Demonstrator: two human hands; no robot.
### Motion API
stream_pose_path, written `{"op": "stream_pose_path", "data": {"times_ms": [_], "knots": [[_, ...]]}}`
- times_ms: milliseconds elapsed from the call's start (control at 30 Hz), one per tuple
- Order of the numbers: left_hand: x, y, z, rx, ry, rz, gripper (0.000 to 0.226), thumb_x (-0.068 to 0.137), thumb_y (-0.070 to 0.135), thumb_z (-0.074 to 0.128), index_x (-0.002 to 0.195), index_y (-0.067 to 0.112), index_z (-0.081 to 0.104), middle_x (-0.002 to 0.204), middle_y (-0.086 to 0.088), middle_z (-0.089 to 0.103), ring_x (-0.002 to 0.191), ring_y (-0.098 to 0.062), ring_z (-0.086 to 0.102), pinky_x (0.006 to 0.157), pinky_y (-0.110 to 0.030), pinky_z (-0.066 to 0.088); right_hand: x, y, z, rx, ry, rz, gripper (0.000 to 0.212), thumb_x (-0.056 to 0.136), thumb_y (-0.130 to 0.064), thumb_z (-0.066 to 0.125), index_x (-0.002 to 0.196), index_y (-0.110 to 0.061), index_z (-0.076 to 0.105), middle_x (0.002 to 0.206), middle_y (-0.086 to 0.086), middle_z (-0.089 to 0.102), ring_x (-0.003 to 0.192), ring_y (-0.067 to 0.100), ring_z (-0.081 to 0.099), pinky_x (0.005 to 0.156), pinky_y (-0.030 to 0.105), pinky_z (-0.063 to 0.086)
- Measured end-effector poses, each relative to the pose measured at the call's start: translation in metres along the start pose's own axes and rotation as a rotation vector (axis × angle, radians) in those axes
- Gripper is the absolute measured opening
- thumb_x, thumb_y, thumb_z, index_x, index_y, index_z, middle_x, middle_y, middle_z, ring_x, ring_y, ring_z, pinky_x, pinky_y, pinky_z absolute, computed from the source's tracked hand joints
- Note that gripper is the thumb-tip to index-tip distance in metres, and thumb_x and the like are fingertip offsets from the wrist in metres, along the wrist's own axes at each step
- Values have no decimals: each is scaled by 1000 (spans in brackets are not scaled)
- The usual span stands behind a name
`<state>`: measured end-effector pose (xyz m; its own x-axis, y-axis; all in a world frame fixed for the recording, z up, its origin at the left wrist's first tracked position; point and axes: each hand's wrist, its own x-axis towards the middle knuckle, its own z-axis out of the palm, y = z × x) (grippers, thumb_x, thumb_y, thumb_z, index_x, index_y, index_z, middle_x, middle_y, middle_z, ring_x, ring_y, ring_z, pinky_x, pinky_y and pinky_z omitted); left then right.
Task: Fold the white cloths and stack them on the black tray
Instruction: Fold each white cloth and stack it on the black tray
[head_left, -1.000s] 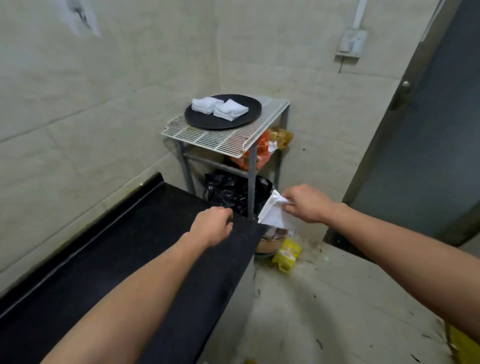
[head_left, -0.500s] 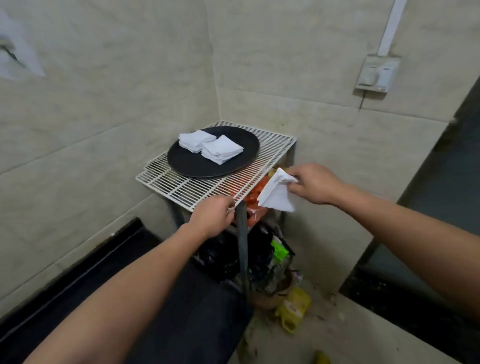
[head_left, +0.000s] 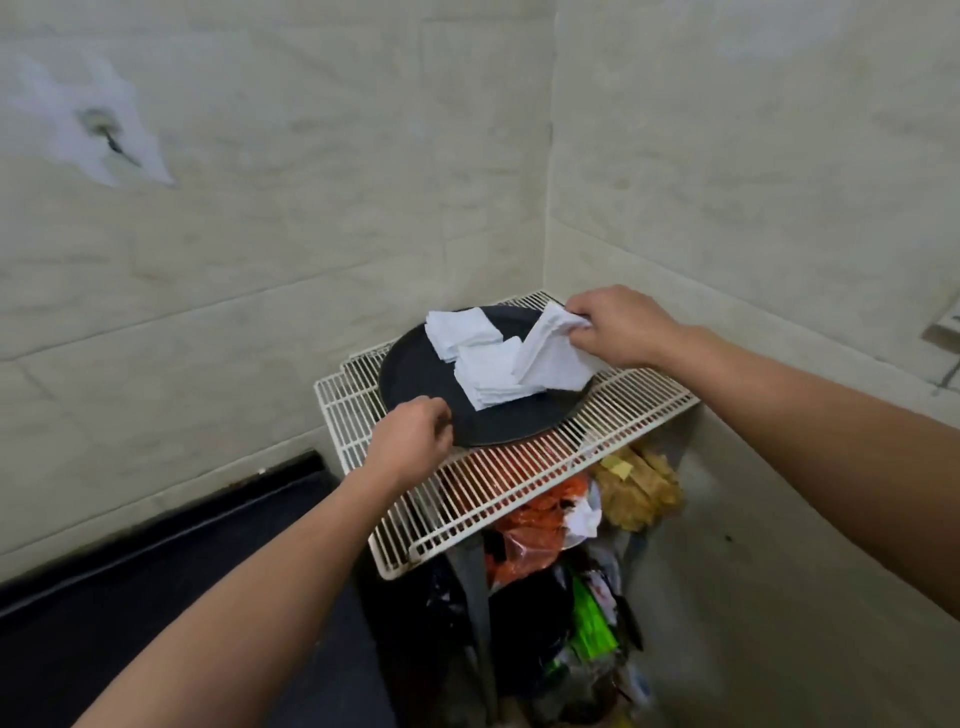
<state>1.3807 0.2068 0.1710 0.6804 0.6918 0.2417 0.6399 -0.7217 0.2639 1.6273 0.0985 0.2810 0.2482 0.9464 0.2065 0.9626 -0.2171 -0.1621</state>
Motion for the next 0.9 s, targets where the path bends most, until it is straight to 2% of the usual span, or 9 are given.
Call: {"op": "stream_pose_path", "data": {"times_ms": [267,333,400,467,567,700,767,833,900], "knots": [[82,-41,12,-23,30,-173,24,91,24,57,111,14,64,105,-3,60,93,-23,60,80,-36,50,123,-8,22,35,-53,-135,8,85,-22,53,84,-18,59,84,-1,56,82,24,54,63,31,36],[110,-48,16,-213,56,-226,34,86,19,62,119,12,62,111,-5,62,100,-24,60,86,-33,48,151,-14,27,15,-83,-167,10,85,-21,52,85,-16,60,85,1,59,81,25,55,61,31,35],[138,-52,17,-526,52,-295,50,81,11,65,130,10,55,120,-3,60,110,-19,57,93,-30,46,178,-20,35,-14,-132,-209,9,83,-19,52,82,-13,60,83,4,60,80,26,55,58,31,35],[162,-52,15,-787,13,-326,53,80,3,63,131,10,51,122,0,58,113,-15,56,93,-28,47,200,-25,45,-32,-195,-230,9,82,-17,52,73,-17,54,77,3,57,77,27,55,58,31,35],[189,-59,18,-1022,-66,-358,38,81,-2,60,117,13,58,103,0,68,92,-11,66,81,-25,54,233,-29,65,-37,-288,-235,15,80,-16,51,67,-22,48,73,-1,55,75,26,55,57,30,36],[200,-70,33,-949,-45,-401,8,81,4,69,86,9,65,67,3,63,60,-8,60,61,-20,49,263,-27,78,-33,-339,-247,19,82,-15,52,66,-23,45,72,-6,51,75,23,52,58,30,36],[203,-75,41,-983,-22,-459,3,83,2,67,82,3,64,71,-7,64,58,-13,61,57,-24,50,279,-26,83,-22,-357,-258,10,82,-18,56,78,-25,50,83,-5,54,82,22,53,63,30,38],[204,-75,45,-1038,-15,-511,5,86,0,63,83,-3,61,74,-15,60,51,-12,63,48,-21,48,293,-25,87,14,-357,-251,11,82,-21,61,90,-27,57,92,-6,54,86,19,54,67,29,39],[204,-73,46,-1054,-15,-540,9,88,1,62,80,1,58,70,-16,51,41,-7,57,41,-17,42,304,-24,91,93,-357,-221,16,81,-21,66,97,-22,64,88,-7,53,83,17,54,63,27,41]]}}
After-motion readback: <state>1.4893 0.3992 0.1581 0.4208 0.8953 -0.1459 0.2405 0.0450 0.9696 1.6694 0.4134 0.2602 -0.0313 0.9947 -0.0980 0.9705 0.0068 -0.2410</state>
